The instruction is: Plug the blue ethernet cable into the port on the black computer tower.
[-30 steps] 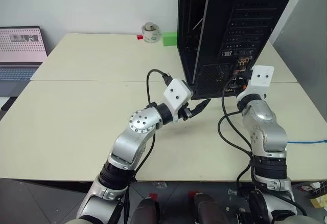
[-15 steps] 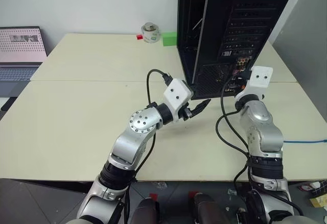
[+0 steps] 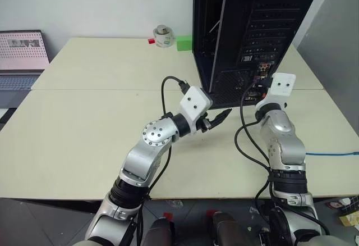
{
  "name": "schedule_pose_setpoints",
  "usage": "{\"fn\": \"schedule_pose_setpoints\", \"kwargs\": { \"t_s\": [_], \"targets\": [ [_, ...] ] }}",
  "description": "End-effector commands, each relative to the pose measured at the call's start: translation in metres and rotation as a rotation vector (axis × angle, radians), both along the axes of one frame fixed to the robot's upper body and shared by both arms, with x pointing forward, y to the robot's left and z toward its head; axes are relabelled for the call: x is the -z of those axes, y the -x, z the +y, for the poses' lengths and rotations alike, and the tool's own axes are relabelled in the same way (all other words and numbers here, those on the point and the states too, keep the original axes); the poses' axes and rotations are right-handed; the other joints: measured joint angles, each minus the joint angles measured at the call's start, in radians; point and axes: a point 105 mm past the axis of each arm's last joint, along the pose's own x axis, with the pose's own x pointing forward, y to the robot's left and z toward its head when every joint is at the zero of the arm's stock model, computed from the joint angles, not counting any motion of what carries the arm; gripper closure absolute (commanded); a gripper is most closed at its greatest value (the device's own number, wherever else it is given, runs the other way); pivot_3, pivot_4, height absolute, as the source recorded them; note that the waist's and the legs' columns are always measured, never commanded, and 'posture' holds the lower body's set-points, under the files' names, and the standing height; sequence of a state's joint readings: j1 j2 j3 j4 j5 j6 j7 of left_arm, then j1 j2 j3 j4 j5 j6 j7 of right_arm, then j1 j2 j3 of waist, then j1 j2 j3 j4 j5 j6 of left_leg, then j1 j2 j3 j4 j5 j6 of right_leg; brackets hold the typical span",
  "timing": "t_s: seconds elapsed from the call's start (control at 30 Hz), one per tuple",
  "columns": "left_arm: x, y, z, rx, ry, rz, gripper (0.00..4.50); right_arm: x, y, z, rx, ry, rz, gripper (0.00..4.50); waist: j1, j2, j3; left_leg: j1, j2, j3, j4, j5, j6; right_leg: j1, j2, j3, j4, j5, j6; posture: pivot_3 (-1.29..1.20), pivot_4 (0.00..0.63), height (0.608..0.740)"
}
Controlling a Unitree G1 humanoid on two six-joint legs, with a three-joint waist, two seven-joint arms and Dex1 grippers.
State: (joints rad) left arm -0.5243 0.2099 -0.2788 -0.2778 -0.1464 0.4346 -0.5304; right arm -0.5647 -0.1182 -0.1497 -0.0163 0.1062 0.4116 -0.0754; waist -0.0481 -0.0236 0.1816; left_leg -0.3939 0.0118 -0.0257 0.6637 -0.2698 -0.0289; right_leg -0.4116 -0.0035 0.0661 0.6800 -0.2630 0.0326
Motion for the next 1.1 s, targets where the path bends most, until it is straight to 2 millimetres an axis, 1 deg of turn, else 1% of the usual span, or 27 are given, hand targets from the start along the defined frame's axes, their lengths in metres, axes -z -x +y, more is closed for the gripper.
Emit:
{"fn": "schedule_pose_setpoints", "kwargs": {
  "t_s": [0.03, 0.47, 0.77, 0.9, 1.0, 1.07, 1.1],
  "targets": [
    [-0.013, 0.006, -0.003, 0.009, 0.026, -0.049, 1.35, -0.023, -0.002, 0.009, -0.023, 0.010, -0.080, 4.50, -0.004, 0.000, 0.000, 0.000, 0.000, 0.000, 0.000, 0.000, 0.000, 0.000, 0.000, 0.000, 0.000, 0.000, 0.000, 0.00, 0.150, 0.740],
    [-0.014, 0.007, -0.004, 0.004, 0.033, -0.049, 1.35, -0.023, -0.006, 0.015, -0.020, 0.023, -0.073, 4.50, -0.010, 0.000, 0.000, 0.001, 0.000, 0.000, 0.000, 0.000, 0.000, 0.000, 0.000, 0.001, 0.000, 0.000, 0.000, 0.00, 0.150, 0.740],
    [-0.014, 0.007, -0.003, 0.002, 0.034, -0.049, 1.35, -0.021, -0.006, 0.034, -0.045, 0.049, -0.071, 4.50, -0.013, 0.000, 0.000, 0.001, 0.000, 0.001, 0.000, 0.000, 0.000, 0.000, 0.001, 0.002, 0.000, 0.000, 0.000, 0.00, 0.150, 0.740],
    [-0.013, 0.006, -0.003, -0.001, 0.032, -0.048, 1.35, -0.020, -0.007, 0.035, -0.052, 0.048, -0.064, 4.50, -0.017, 0.000, 0.000, 0.002, 0.000, 0.001, -0.001, 0.000, 0.000, 0.000, 0.001, 0.002, 0.000, 0.000, 0.000, 0.00, 0.150, 0.740],
    [-0.013, 0.006, -0.002, -0.003, 0.031, -0.047, 1.35, -0.017, -0.007, 0.030, -0.055, 0.050, -0.052, 4.50, -0.018, 0.000, 0.000, 0.002, 0.000, 0.001, -0.001, 0.000, 0.000, 0.000, 0.001, 0.002, 0.000, 0.000, 0.000, 0.00, 0.150, 0.740],
    [-0.012, 0.006, -0.002, -0.003, 0.030, -0.047, 1.34, -0.015, -0.007, 0.027, -0.056, 0.050, -0.041, 3.85, -0.018, 0.000, 0.000, 0.002, 0.000, 0.001, -0.001, 0.000, 0.000, 0.000, 0.001, 0.002, 0.000, 0.000, 0.000, 0.00, 0.150, 0.740],
    [-0.012, 0.006, -0.002, -0.003, 0.030, -0.048, 1.34, -0.015, -0.007, 0.027, -0.058, 0.051, -0.037, 3.78, -0.018, 0.000, 0.000, 0.002, 0.000, 0.001, -0.001, 0.000, 0.000, 0.000, 0.001, 0.002, 0.000, 0.000, 0.000, 0.00, 0.150, 0.740]
  ]
}}
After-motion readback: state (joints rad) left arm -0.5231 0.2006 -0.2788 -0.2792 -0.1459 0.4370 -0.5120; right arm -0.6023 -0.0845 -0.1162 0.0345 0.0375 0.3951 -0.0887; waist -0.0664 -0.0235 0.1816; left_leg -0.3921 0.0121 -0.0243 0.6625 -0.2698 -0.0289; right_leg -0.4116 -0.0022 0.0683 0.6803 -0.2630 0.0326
